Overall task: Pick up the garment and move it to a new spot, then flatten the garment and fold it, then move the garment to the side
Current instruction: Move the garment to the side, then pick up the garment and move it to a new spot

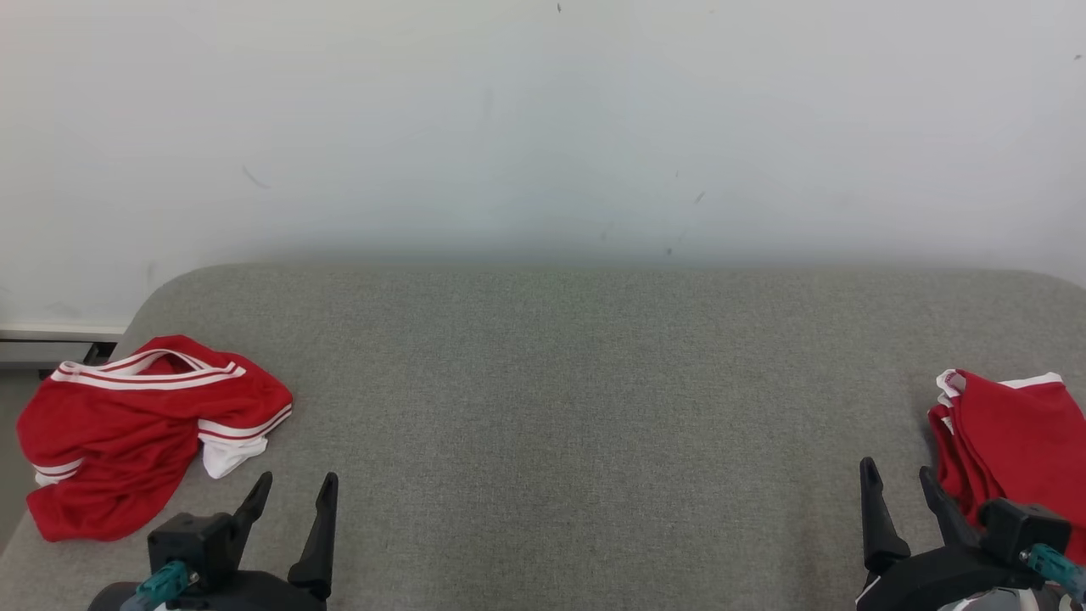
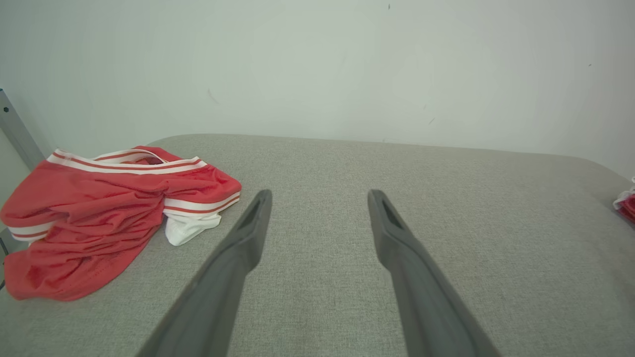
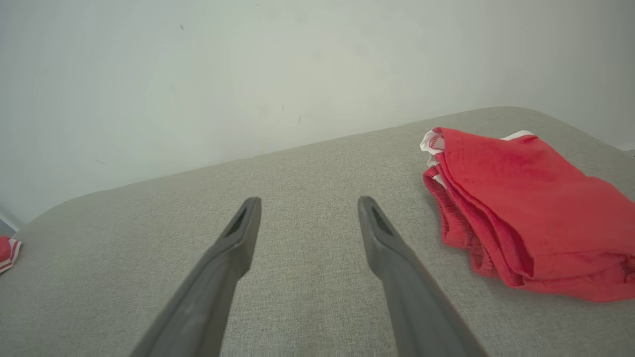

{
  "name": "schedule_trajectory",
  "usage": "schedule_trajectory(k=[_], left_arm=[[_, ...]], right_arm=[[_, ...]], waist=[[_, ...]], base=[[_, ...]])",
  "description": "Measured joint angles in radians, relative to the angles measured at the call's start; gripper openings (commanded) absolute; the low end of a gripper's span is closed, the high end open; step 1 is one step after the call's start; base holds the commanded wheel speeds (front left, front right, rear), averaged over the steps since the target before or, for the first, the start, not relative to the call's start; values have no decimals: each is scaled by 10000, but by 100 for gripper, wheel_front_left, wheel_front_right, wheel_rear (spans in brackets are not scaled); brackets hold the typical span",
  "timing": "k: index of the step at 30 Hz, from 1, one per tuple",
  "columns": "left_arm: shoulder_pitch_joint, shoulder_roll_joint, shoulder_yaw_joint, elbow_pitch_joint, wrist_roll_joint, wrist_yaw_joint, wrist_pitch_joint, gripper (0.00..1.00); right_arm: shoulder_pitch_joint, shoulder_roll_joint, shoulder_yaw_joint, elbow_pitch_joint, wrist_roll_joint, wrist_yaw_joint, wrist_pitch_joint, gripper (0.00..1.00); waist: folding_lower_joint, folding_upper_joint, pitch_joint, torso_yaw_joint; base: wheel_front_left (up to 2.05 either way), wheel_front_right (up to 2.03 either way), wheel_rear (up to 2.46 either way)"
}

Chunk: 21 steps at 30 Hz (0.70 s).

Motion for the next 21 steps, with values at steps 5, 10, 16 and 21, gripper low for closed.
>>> schedule_trajectory(k=[5,10,16,21], left_arm=[[2,-13,2,-10,0,0,4,100],[2,-36,-17,-33,19,0,15,100],[-29,-52,-186,-42,280,0,167,100],[-176,-92,-326,4,408,0,290,100]], right_arm=[[14,-4,52,-284,0,-33,88,100],[121,-6,56,-476,-2,-88,167,100],[262,-4,-36,-658,0,-176,253,100],[516,-6,-90,-732,2,-194,341,100]], waist=[[0,0,0,-3],[0,0,55,20],[0,0,112,101],[0,1,161,382]], base=[[0,0,0],[0,0,0],[0,0,0],[0,0,0]])
